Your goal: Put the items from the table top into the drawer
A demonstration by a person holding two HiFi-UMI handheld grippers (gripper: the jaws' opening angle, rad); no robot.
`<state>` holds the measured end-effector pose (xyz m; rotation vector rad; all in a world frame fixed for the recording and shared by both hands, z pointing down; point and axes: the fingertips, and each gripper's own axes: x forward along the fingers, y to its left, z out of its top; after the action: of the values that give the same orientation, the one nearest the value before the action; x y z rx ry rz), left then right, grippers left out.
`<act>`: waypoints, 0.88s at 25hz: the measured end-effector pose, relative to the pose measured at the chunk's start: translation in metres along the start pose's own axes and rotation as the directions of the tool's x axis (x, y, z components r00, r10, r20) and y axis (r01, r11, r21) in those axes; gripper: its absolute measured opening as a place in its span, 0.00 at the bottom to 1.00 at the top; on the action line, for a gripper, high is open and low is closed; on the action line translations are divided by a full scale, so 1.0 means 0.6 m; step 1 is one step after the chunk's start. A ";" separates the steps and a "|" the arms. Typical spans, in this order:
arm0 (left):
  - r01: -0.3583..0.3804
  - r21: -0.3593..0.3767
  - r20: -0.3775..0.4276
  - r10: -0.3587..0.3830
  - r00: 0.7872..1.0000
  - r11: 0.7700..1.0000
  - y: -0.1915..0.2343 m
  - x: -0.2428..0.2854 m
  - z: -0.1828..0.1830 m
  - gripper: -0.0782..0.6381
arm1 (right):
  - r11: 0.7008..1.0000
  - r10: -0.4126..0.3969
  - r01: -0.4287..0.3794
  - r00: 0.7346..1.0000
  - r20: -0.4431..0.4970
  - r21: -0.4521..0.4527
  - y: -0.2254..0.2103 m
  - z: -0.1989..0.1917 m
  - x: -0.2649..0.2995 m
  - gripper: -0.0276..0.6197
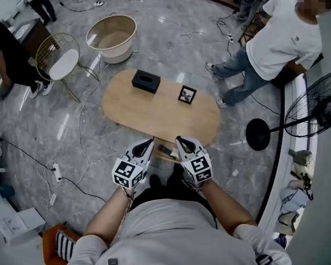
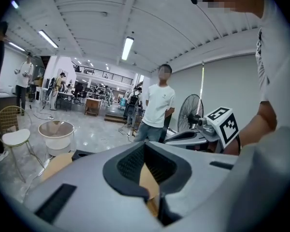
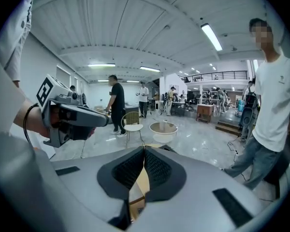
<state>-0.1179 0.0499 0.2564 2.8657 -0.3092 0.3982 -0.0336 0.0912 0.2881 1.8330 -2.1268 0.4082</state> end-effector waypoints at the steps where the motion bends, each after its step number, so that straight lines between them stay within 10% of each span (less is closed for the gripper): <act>1: 0.001 0.006 0.013 -0.001 1.000 1.000 -0.004 -0.010 0.013 0.12 | 1.000 0.002 -0.001 1.000 0.018 -0.008 0.008 0.018 -0.008 0.09; 22: 0.043 0.067 0.112 -0.051 0.992 0.997 -0.126 -0.108 0.134 0.12 | 0.996 0.021 -0.005 0.984 0.179 -0.086 0.069 0.159 -0.179 0.09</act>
<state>-0.1416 0.1125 0.1477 2.9586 -0.2526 0.2404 -0.0640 0.1557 0.1566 1.8716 -2.2366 0.1568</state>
